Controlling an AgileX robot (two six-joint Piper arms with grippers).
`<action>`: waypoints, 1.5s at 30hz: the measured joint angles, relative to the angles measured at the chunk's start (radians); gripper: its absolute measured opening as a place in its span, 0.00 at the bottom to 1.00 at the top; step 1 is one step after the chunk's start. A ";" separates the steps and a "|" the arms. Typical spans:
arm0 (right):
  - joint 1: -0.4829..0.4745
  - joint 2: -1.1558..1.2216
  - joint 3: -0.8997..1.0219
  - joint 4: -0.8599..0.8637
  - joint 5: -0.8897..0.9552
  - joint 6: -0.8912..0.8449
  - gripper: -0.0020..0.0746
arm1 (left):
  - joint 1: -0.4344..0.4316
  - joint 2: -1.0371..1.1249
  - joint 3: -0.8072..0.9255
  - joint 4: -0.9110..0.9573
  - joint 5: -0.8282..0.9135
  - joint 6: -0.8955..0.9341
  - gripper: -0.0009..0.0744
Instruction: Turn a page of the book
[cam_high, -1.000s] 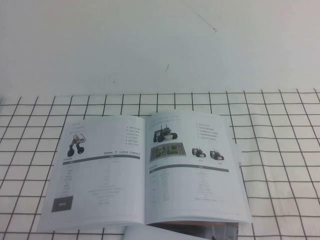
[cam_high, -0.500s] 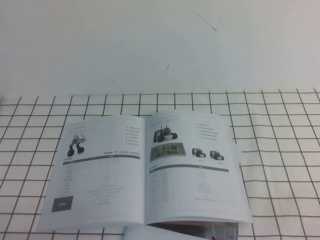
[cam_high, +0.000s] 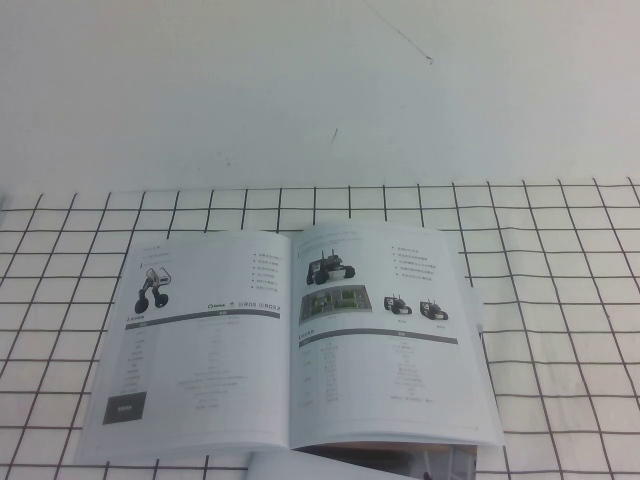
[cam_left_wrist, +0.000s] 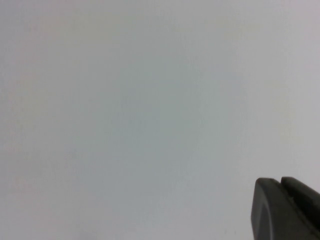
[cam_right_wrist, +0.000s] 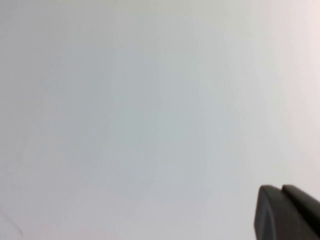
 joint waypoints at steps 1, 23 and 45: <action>0.000 0.000 0.000 0.000 -0.031 0.038 0.02 | 0.000 0.000 0.000 0.000 -0.025 0.000 0.01; 0.000 0.004 -0.245 -0.084 0.319 0.137 0.02 | 0.000 0.000 -0.188 -0.102 0.044 -0.043 0.01; 0.050 0.611 -0.658 0.298 0.986 -0.278 0.02 | 0.000 0.496 -0.588 -0.347 0.563 0.121 0.01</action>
